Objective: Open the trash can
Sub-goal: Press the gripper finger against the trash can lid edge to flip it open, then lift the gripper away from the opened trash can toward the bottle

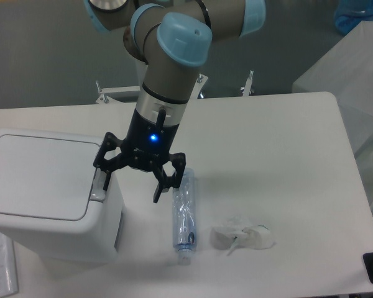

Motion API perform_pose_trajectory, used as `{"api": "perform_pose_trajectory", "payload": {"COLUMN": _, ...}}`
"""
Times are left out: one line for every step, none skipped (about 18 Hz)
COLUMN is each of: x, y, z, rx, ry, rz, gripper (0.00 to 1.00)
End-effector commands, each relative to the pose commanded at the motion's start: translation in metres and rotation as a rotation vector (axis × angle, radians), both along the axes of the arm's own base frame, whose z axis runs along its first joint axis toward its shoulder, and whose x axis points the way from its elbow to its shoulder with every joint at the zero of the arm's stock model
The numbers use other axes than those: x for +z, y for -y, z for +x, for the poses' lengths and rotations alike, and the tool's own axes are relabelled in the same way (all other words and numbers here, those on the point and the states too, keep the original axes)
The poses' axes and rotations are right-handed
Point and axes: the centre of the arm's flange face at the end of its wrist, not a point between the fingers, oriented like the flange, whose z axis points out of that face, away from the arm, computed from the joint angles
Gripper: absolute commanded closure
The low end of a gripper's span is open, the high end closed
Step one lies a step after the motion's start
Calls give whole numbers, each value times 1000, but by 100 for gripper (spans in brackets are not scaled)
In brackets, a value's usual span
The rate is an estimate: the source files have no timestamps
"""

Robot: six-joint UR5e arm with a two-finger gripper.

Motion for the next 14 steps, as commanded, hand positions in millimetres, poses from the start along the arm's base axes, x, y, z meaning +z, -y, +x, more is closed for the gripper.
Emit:
{"api": "perform_pose_trajectory", "payload": {"x": 0, "y": 0, "z": 0, "rx": -1, "ry": -1, "rz": 0, "gripper": 0}}
{"api": "perform_pose_trajectory", "payload": {"x": -1, "y": 0, "z": 0, "rx": 0, "ry": 1, "rz": -1, "gripper": 0}}
{"api": "perform_pose_trajectory", "payload": {"x": -2, "y": 0, "z": 0, "rx": -1, "ry": 2, "rz": -3, "gripper": 0}}
{"api": "perform_pose_trajectory", "payload": {"x": -3, "y": 0, "z": 0, "rx": -1, "ry": 1, "rz": -4, "gripper": 0}}
{"api": "perform_pose_trajectory", "payload": {"x": -3, "y": 0, "z": 0, "rx": -1, "ry": 1, "rz": -4, "gripper": 0}}
{"api": "perform_pose_trajectory", "payload": {"x": -5, "y": 0, "z": 0, "rx": -2, "ry": 2, "rz": -5, "gripper": 0}}
{"api": "perform_pose_trajectory", "payload": {"x": -6, "y": 0, "z": 0, "rx": -2, "ry": 4, "rz": -7, "gripper": 0}}
{"api": "perform_pose_trajectory", "payload": {"x": -6, "y": 0, "z": 0, "rx": -2, "ry": 4, "rz": -7, "gripper": 0}}
{"api": "perform_pose_trajectory", "payload": {"x": -6, "y": 0, "z": 0, "rx": -2, "ry": 3, "rz": -6, "gripper": 0}}
{"api": "perform_pose_trajectory", "payload": {"x": -6, "y": 0, "z": 0, "rx": -2, "ry": 4, "rz": -7, "gripper": 0}}
{"api": "perform_pose_trajectory", "payload": {"x": -5, "y": 0, "z": 0, "rx": -2, "ry": 3, "rz": -6, "gripper": 0}}
{"api": "perform_pose_trajectory", "payload": {"x": -6, "y": 0, "z": 0, "rx": -2, "ry": 4, "rz": -7, "gripper": 0}}
{"api": "perform_pose_trajectory", "payload": {"x": -6, "y": 0, "z": 0, "rx": -2, "ry": 4, "rz": -7, "gripper": 0}}
{"api": "perform_pose_trajectory", "payload": {"x": -5, "y": 0, "z": 0, "rx": -2, "ry": 3, "rz": -6, "gripper": 0}}
